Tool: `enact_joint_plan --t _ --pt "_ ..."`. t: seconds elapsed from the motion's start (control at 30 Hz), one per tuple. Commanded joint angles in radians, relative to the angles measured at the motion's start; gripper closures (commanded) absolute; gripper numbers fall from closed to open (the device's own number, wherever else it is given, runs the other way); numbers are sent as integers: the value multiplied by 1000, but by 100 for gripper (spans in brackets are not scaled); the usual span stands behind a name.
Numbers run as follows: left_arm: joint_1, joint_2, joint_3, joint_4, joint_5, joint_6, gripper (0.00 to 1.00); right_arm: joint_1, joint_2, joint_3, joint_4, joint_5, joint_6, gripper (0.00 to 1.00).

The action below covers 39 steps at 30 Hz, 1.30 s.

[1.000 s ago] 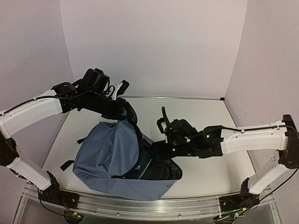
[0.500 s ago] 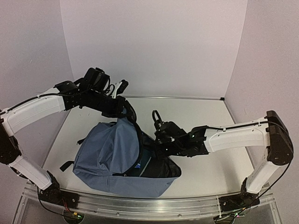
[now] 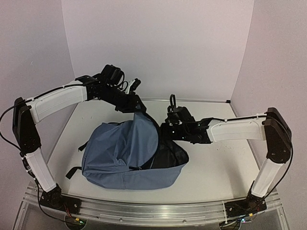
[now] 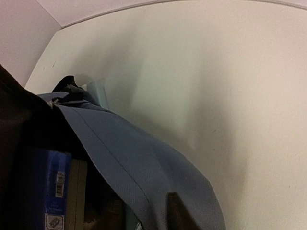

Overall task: Pack the student bag
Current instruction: Zip the student bag at the center of the board.

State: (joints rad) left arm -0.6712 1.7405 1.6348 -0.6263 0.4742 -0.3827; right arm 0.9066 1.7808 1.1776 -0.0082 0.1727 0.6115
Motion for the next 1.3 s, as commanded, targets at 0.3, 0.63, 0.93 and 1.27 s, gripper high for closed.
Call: enact_joint_plan --t 0.3,0.63,0.93,1.27 --pt "147 -342 -394 35 -113 -196 0 -42 -492 -175 -190 154 -107 27" --pt "290 -583 -727 -39 -341 -357 0 108 -589 -159 -279 -205 -155 38" --pt "296 -723 -927 -31 -387 -495 2 359 -336 -103 -158 -111 -62 39" --pt "298 -795 -1071 89 -343 -553 33 477 -90 32 -162 4 -19 50"
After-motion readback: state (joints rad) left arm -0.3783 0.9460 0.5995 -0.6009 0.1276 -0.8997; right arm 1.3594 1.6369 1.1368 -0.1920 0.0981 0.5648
